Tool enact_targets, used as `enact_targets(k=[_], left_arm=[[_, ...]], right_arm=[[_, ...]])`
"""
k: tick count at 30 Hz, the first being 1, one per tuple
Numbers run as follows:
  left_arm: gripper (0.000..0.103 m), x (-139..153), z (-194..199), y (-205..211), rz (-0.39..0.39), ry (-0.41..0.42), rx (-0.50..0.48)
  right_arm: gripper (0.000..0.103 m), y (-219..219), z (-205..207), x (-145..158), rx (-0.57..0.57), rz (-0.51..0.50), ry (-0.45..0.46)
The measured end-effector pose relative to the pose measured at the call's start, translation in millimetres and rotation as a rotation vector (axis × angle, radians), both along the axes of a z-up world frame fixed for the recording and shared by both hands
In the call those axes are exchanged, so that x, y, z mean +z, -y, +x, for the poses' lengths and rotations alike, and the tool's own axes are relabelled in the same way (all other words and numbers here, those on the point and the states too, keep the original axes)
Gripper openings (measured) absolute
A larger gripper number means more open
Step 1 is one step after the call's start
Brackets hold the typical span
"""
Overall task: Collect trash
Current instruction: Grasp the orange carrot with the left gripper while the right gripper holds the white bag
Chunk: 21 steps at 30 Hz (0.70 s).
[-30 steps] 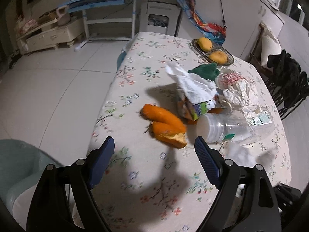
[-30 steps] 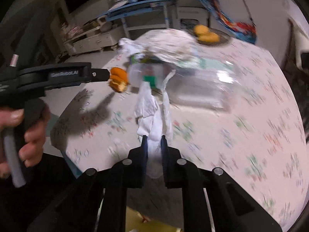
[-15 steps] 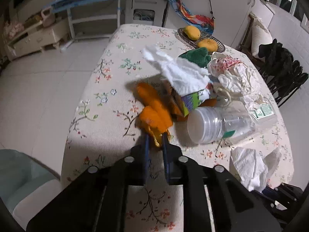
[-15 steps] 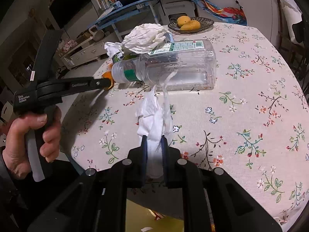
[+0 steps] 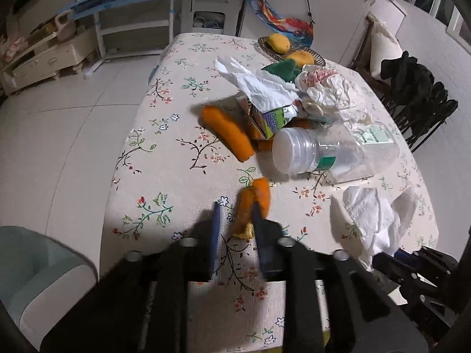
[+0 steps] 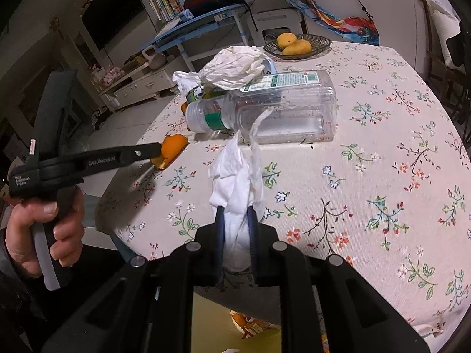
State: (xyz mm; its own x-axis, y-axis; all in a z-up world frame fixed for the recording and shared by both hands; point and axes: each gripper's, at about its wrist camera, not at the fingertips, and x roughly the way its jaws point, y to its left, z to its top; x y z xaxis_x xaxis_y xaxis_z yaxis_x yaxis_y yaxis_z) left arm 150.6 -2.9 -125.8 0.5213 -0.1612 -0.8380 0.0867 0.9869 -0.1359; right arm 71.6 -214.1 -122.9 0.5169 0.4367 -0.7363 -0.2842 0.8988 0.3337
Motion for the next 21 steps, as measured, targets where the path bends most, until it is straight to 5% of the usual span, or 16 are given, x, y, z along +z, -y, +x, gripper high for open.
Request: enact_targets(k=[4, 9, 10, 12, 15, 21], left_arm=[[0.048, -3, 1, 9, 0.057, 0.008, -0.010], [0.050, -5, -3, 27, 0.099, 0.020, -0.068], [0.043, -6, -3, 28, 0.091, 0.017, -0.076], [0.015, -7, -4, 30, 0.081, 0.024, -0.087], [0.006, -5, -7, 35, 0.063, 0.039, -0.116], [0.006, 21, -29, 30, 0.026, 0.135, -0.109]], right_arm=[[0.017, 0, 1, -4, 0.002, -0.003, -0.007], [0.017, -2, 2, -6, 0.004, 0.001, -0.009], [0.017, -2, 2, -6, 0.005, 0.002, -0.009], [0.017, -3, 2, -6, 0.006, 0.001, -0.006], [0.017, -3, 0, -6, 0.003, 0.001, -0.002], [0.017, -3, -11, 11, -0.006, -0.004, 0.058]])
